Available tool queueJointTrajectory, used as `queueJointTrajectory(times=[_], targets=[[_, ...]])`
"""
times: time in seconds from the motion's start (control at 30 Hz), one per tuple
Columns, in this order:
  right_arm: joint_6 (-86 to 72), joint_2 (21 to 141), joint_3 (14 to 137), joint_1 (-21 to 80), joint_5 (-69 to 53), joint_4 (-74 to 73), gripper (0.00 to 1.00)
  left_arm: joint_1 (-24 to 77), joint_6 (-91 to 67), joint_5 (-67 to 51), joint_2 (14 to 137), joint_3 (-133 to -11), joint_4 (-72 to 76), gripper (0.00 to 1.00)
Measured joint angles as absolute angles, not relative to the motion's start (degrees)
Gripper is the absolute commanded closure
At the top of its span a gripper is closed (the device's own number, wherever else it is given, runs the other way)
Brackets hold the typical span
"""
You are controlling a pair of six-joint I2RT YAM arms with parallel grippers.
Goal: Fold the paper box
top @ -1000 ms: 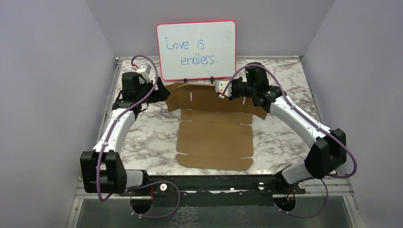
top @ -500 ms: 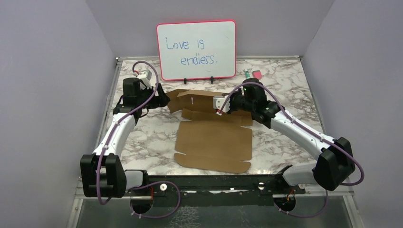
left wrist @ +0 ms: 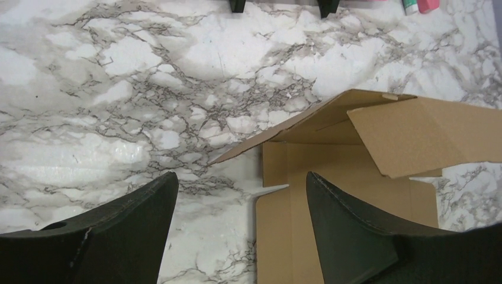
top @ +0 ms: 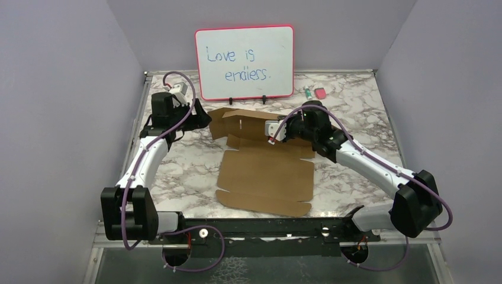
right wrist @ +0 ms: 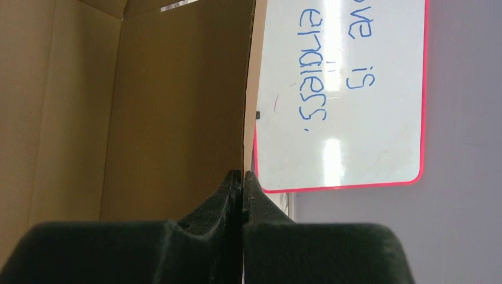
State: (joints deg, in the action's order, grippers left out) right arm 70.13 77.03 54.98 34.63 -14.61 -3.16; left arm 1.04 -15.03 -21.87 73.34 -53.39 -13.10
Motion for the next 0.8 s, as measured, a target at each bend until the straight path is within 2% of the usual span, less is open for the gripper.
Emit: queueJointTrajectory(times=[0.43,0.8], targets=[[69.84,76.71,54.63,34.83,-14.37,-2.98,0.95,-5.10,-19.38,-26.63,81.71,-59.70,-8.71,0.22],[70.13,76.71,54.59,34.83,-14.37,-3.05,0.93,-5.17,-18.72,-32.75,97.76,-68.75,-9.19,0.26]])
